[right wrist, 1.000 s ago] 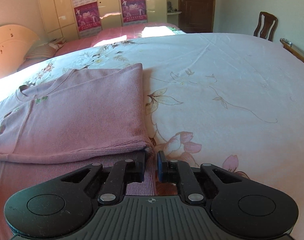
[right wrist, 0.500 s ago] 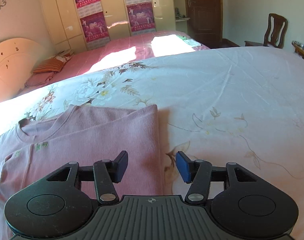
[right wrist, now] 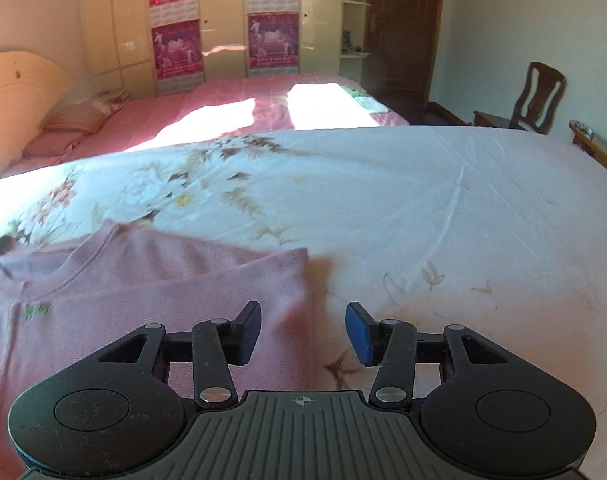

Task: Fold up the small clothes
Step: 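Move the left gripper over to the other sleeve, then grasp the other sleeve cuff with the left gripper and lift it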

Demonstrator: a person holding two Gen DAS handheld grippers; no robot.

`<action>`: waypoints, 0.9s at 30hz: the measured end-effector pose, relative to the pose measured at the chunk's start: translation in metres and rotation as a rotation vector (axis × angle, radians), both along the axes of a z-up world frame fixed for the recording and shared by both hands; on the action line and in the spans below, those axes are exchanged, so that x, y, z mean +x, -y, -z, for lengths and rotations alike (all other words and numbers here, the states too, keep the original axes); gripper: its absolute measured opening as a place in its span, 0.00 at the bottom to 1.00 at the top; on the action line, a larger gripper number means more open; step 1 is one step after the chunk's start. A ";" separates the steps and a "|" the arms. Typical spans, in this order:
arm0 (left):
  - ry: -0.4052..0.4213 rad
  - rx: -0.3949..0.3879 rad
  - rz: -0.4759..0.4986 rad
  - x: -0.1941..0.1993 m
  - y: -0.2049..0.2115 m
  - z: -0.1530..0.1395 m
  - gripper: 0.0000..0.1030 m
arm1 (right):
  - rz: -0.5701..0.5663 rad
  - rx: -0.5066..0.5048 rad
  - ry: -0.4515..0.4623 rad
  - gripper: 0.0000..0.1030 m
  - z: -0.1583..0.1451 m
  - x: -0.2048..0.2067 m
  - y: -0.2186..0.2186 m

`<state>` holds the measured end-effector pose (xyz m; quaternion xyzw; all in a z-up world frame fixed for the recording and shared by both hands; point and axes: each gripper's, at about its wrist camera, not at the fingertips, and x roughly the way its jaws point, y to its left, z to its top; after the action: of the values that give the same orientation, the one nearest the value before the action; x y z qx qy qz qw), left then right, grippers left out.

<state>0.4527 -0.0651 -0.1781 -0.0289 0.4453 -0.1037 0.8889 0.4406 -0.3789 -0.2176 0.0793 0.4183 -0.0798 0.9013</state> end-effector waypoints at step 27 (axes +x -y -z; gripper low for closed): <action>-0.025 -0.165 -0.611 -0.086 -0.337 -0.033 0.62 | -0.383 0.211 0.120 0.47 -0.068 -0.071 -0.252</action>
<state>0.3668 0.2718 -0.1454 -0.2347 0.4171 0.1325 0.8680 0.3692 -0.1265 -0.1494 0.0972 0.3774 0.1418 0.9100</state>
